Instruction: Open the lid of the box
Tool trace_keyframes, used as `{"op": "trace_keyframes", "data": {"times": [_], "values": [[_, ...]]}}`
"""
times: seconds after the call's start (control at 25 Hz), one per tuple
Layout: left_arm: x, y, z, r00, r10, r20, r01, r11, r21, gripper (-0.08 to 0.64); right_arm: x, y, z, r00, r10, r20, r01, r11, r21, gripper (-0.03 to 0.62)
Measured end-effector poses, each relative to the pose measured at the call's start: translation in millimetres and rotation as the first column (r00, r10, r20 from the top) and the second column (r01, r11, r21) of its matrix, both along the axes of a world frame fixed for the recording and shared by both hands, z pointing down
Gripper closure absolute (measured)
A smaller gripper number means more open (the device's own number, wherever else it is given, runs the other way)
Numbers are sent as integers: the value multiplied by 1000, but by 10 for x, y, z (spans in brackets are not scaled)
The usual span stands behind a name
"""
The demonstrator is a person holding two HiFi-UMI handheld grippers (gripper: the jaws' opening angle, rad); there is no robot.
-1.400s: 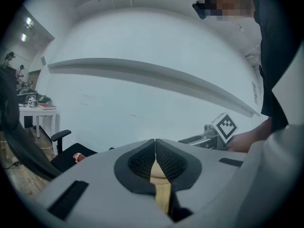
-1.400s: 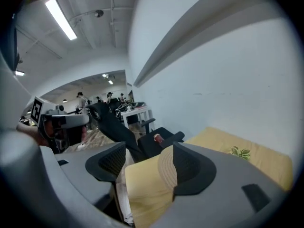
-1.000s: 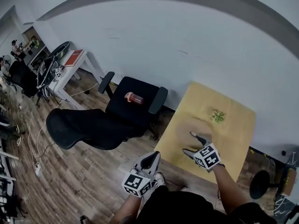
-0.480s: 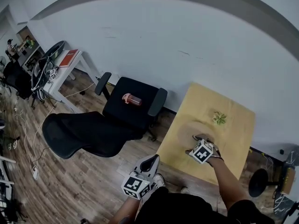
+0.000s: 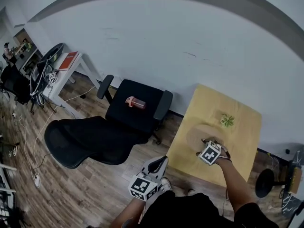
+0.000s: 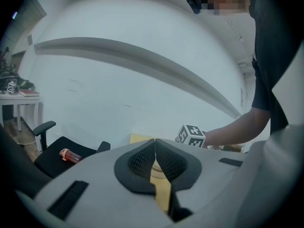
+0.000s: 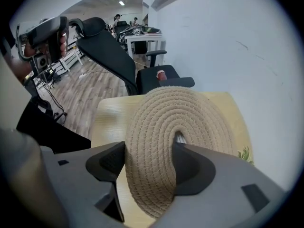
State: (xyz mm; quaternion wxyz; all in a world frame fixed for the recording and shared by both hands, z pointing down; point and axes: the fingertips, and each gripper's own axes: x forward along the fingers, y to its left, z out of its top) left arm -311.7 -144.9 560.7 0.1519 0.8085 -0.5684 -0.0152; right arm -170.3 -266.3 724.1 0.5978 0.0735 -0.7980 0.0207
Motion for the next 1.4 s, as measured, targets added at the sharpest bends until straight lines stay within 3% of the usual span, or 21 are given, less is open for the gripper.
{"op": "trace_keyframes", "data": {"times": [0.32, 0.72, 1.24, 1.4], "values": [[2, -36, 37, 1000, 13, 10, -13, 1000, -16, 540, -11, 47, -114, 999, 9, 41, -10, 999, 35, 281], [478, -123, -70, 998, 67, 4, -67, 998, -8, 540, 142, 198, -484, 996, -18, 90, 4, 988, 151, 287], [1193, -398, -79, 982, 188, -2, -188, 982, -10, 540, 1048, 308, -714, 999, -2, 36, -7, 965, 262, 290], [1427, -513, -115, 974, 228, -1, -228, 974, -1, 540, 1309, 316, -687, 999, 29, 34, -37, 965, 261, 290]]}}
